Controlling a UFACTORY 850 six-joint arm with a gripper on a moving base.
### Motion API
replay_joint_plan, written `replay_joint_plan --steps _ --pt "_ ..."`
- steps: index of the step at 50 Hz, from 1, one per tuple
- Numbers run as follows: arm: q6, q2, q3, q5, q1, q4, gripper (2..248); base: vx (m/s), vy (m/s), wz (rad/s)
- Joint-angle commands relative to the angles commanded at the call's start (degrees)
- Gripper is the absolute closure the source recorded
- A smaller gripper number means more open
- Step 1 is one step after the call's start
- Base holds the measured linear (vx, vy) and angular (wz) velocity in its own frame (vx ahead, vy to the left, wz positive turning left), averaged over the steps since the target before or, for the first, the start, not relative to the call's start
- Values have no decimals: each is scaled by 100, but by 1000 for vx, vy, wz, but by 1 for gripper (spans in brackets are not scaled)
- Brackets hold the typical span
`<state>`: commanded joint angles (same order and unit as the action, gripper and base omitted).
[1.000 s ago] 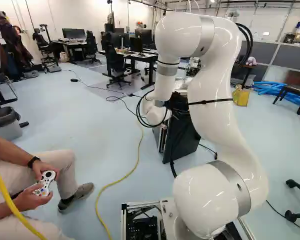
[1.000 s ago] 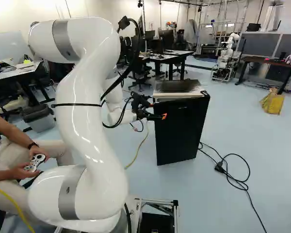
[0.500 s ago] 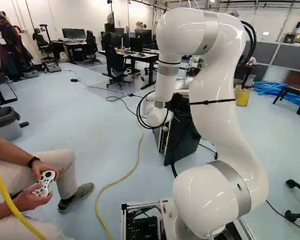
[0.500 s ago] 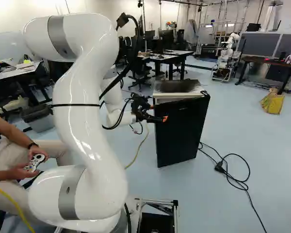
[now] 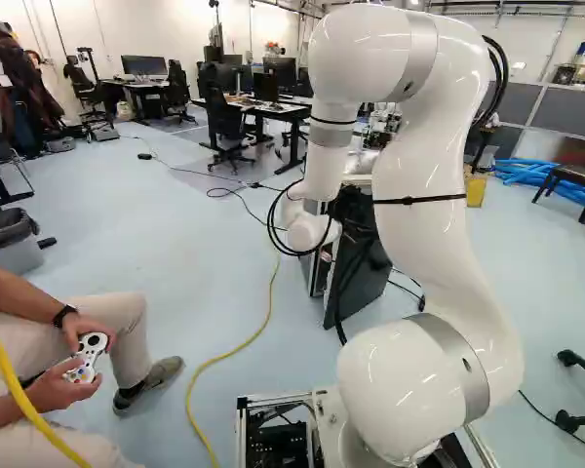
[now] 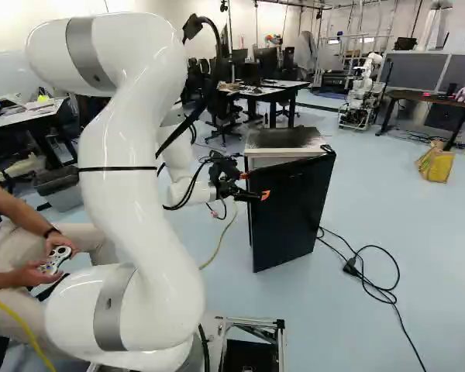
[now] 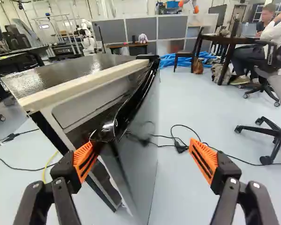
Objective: Grab a drink from the fridge
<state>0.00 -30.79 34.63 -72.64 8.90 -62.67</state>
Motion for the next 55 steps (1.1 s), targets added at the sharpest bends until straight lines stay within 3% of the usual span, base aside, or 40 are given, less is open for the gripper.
replay_joint_plan --steps 32,55 --pt "0 276 -461 0 -81 -400 3 0 0 0" --pt "0 480 -807 0 -252 -688 3 0 0 0"
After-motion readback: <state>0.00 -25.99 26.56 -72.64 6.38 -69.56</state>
